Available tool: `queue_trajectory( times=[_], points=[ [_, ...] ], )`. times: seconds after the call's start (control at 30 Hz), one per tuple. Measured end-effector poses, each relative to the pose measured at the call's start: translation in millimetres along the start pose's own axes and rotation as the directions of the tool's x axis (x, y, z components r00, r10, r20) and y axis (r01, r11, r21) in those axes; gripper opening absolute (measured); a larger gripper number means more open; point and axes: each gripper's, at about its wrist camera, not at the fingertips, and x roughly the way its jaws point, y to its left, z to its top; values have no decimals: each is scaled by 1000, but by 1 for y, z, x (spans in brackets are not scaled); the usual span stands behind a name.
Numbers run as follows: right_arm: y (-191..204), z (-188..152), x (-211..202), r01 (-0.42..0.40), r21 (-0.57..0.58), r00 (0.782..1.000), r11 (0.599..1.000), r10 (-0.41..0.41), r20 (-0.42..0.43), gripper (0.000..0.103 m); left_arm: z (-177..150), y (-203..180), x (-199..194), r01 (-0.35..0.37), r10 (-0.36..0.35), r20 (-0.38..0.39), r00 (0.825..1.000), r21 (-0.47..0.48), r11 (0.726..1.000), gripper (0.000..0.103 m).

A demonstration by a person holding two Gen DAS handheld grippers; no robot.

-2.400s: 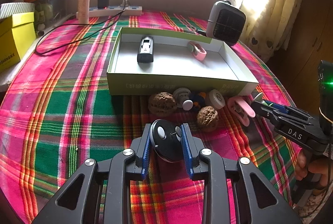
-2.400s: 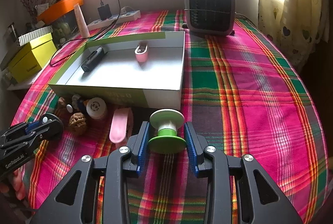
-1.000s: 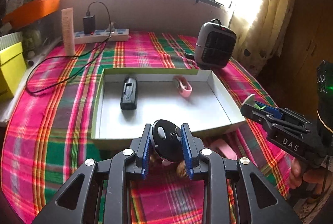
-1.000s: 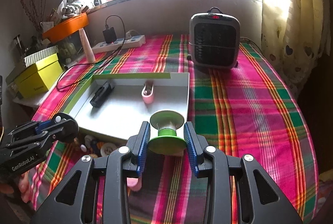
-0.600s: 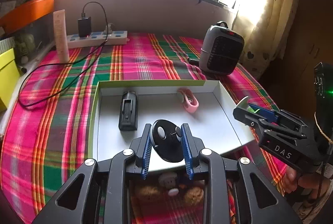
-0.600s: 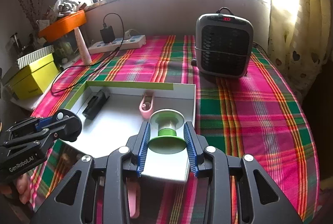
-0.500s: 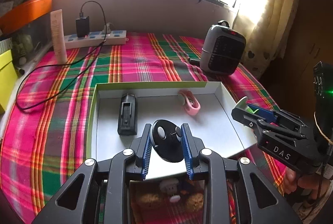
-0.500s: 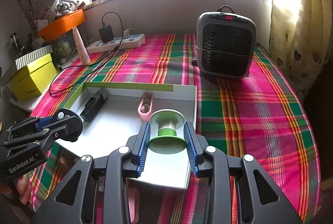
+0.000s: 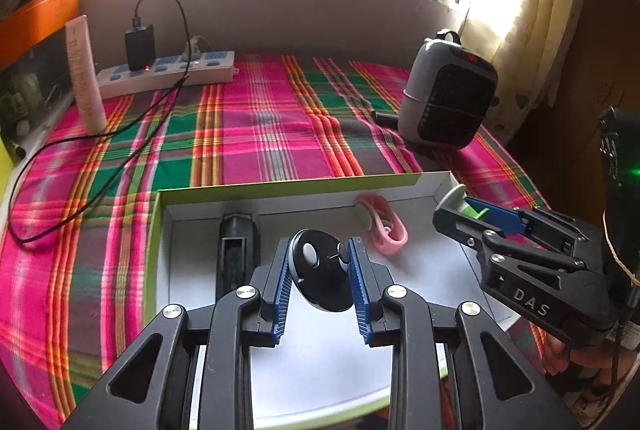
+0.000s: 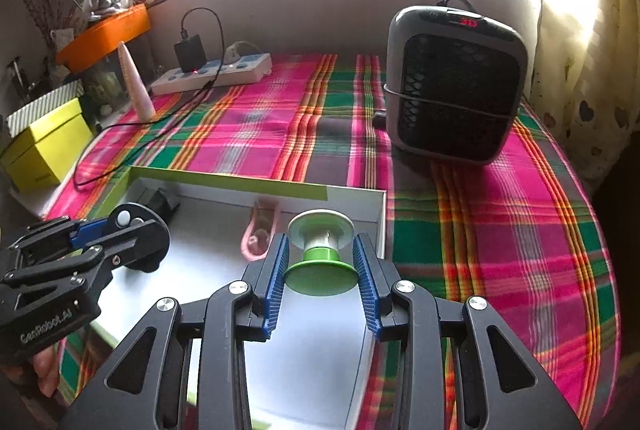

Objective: Organize objects
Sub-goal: 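Lower the black disc into the box with the left tool while the right tool lowers the spool in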

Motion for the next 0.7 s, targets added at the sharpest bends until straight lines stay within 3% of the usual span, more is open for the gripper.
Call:
queue_trajectory(
  times=[0.7],
  points=[
    [8,5,22,31,-54,999,998,-32,-17,35,9,9,39,-10,10,-69,998,-10,1000,25]
  ],
)
